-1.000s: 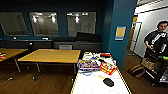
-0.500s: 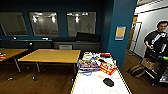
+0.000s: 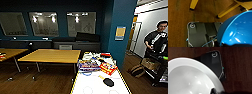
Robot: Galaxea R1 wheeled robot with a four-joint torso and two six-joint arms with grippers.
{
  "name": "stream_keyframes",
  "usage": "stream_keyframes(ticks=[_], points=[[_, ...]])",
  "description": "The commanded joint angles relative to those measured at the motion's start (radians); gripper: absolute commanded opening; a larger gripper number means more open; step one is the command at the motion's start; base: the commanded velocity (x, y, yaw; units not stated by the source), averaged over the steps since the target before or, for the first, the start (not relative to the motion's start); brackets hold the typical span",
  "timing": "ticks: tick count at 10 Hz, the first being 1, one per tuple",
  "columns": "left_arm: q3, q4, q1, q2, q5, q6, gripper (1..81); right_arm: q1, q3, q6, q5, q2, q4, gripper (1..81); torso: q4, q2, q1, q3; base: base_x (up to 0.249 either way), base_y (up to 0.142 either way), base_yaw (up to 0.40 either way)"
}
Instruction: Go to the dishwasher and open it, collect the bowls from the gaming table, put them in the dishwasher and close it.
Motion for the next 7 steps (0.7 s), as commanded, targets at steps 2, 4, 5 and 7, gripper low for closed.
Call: stream_keyframes(ticks=[2, 4, 5, 7], points=[[0.016, 0.007, -0.038, -0.044, 0.025, 0.001, 1.0, 0.045, -0.003, -0.001, -0.038, -0.024, -0.015, 1.0, 0.000, 0.001, 0.002, 0.000, -0.073, 0.000, 0.000], [0.016, 0.007, -0.037, -0.043, 0.025, 0.001, 1.0, 0.045, -0.003, -0.001, -0.038, -0.024, -0.015, 1.0, 0.000, 0.000, 0.001, 0.000, -0.084, 0.000, 0.000], [0.016, 0.009, -0.037, -0.043, 0.025, 0.001, 1.0, 0.044, -0.003, -0.002, -0.038, -0.024, -0.015, 1.0, 0.000, 0.000, 0.001, 0.000, -0.107, 0.000, 0.000], [0.014, 0.009, -0.037, -0.043, 0.027, 0.001, 1.0, 0.044, -0.003, -0.002, -0.038, -0.023, -0.017, 1.0, 0.000, 0.000, 0.001, 0.000, -0.108, 0.000, 0.000]])
